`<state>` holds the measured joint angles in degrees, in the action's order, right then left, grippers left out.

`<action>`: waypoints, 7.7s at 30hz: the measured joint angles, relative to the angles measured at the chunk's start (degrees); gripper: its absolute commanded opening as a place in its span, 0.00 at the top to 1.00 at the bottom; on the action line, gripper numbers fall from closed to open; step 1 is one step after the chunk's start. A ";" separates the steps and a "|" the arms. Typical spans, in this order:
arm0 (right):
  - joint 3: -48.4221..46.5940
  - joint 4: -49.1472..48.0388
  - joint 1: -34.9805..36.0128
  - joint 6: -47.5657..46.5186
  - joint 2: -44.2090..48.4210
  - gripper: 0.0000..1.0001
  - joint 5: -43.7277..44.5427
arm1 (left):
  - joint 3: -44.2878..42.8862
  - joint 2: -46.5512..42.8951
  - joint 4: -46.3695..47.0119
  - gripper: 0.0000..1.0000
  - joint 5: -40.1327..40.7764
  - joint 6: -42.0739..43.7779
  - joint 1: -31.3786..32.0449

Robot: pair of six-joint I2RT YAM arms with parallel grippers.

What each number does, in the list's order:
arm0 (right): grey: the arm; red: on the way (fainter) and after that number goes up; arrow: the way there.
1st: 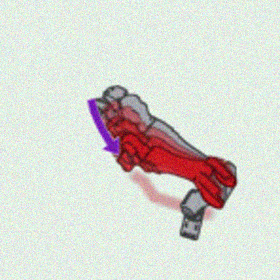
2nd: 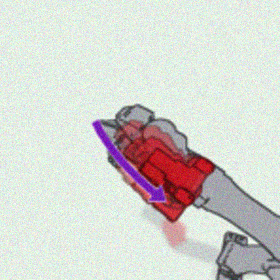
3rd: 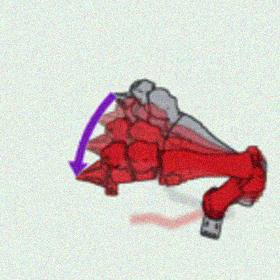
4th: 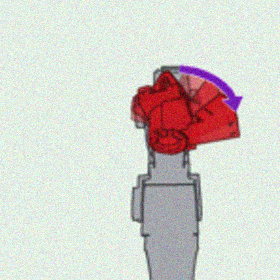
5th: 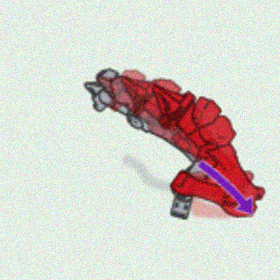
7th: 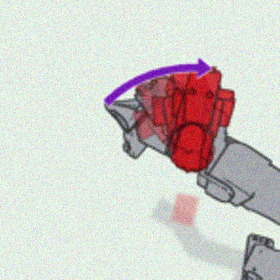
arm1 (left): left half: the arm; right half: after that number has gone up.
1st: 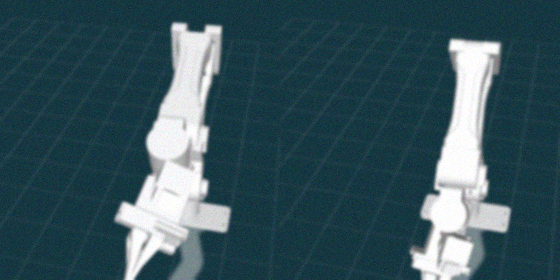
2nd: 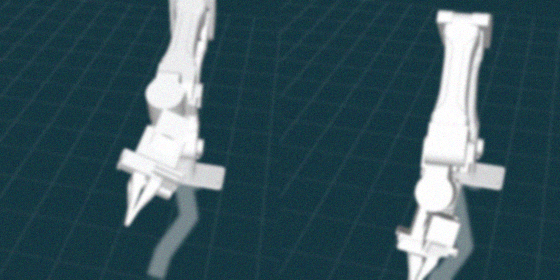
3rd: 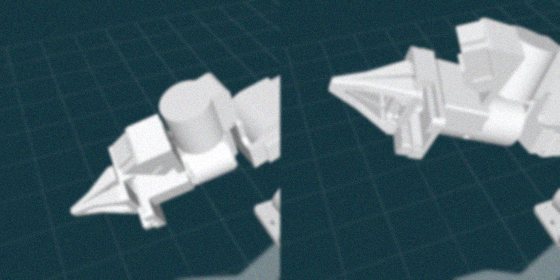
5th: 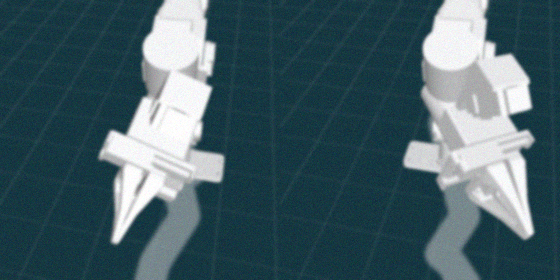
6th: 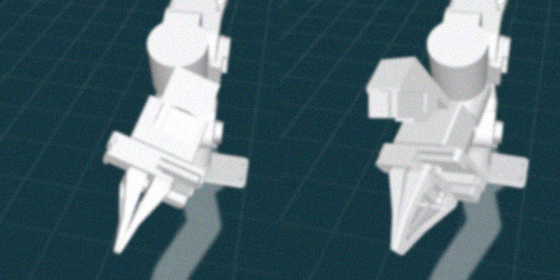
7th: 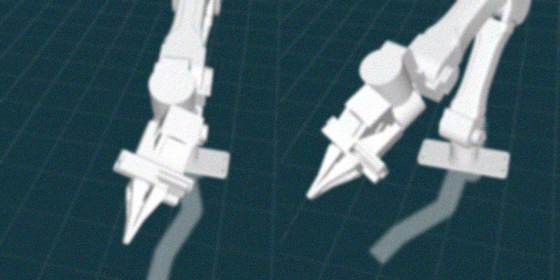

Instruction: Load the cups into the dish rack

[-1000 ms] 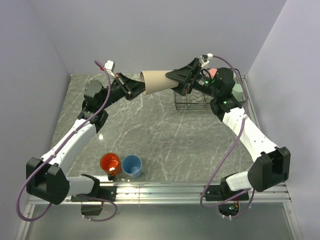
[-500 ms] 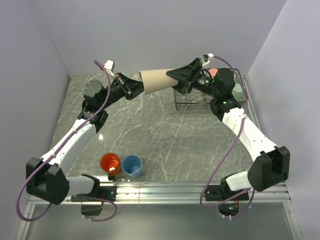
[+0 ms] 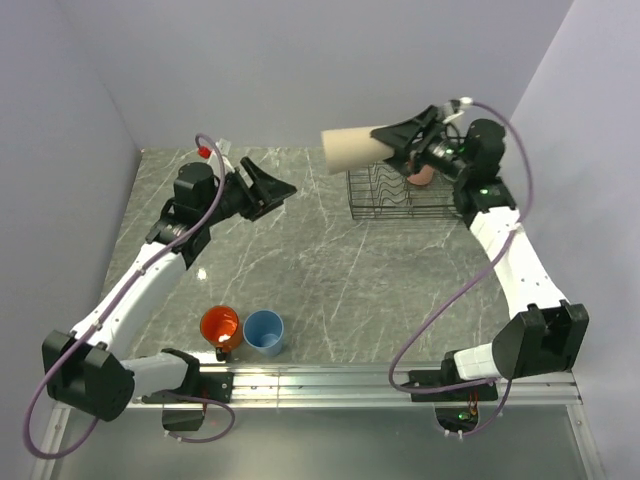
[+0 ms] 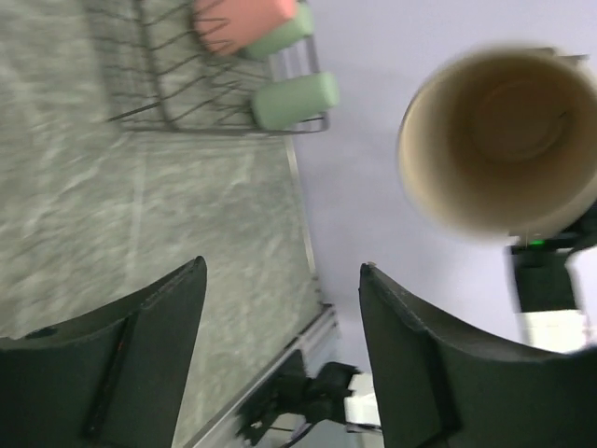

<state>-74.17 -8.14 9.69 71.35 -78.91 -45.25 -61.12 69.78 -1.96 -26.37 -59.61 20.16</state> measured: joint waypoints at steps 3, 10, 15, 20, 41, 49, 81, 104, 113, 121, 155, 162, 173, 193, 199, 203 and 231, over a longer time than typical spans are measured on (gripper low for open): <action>-4.96 9.53 -4.63 -7.06 0.00 1.00 2.99 | 0.50 -2.82 -6.29 0.28 3.15 3.08 -0.57; -21.84 32.15 -8.55 -25.33 -1.44 1.00 19.76 | 2.60 -8.83 -17.84 0.30 9.97 8.57 -1.77; -33.40 44.61 -9.01 -34.67 -7.93 1.00 37.97 | 3.17 -9.90 -23.89 0.31 12.85 11.28 -1.81; -40.39 53.31 -9.09 -40.54 -18.49 1.00 52.13 | 3.28 -11.30 -28.00 0.32 14.40 12.98 -1.88; -48.94 59.60 -9.20 -46.07 -41.70 1.00 64.87 | 3.26 -19.39 -41.11 0.34 17.90 12.31 -1.88; -48.83 54.95 -9.18 -47.50 -45.55 1.00 67.36 | 3.26 -21.97 -44.72 0.34 18.78 11.34 -1.88; -43.56 46.64 -6.84 -49.77 -47.60 0.03 76.39 | 5.64 -23.37 -46.31 0.36 18.71 7.82 -1.88; -37.83 47.28 -6.84 -48.13 -32.57 0.01 77.20 | 5.62 -22.32 -53.09 0.37 21.81 10.49 -1.88; -34.47 47.28 -1.97 -44.78 -15.87 0.00 72.70 | 10.29 -21.86 -55.39 0.39 20.59 12.50 -1.88; -16.26 48.04 10.25 -41.75 -7.28 0.00 65.48 | 12.04 -19.85 -59.10 0.40 24.26 12.55 -1.86; -2.69 54.97 10.29 -45.48 13.64 0.00 63.54 | 8.85 -23.85 -51.95 0.50 8.04 22.16 0.55; -2.10 54.88 10.29 -45.42 13.64 0.00 62.29 | 9.53 -26.60 -53.70 0.52 4.26 23.69 1.05; 0.20 54.47 10.29 -45.18 13.62 0.00 61.70 | 14.05 -27.54 -57.51 0.50 5.31 25.16 1.79; 1.57 54.88 10.16 -45.00 14.49 0.00 62.86 | 18.86 -20.83 -51.60 0.73 8.13 25.42 6.40; 1.57 54.86 9.22 -45.03 14.49 0.00 63.17 | 18.99 -18.08 -49.57 1.00 8.57 24.98 9.20; 1.55 54.86 8.48 -45.09 14.49 0.00 62.97 | 17.86 -17.05 -50.14 1.00 9.66 24.98 10.05; 1.62 14.08 0.81 -6.29 8.68 0.00 5.22 | 9.46 0.20 35.08 1.00 -17.35 -20.59 -3.61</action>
<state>-72.55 5.93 10.50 65.06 -70.24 -40.03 -51.66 69.97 33.12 -43.72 -80.20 16.56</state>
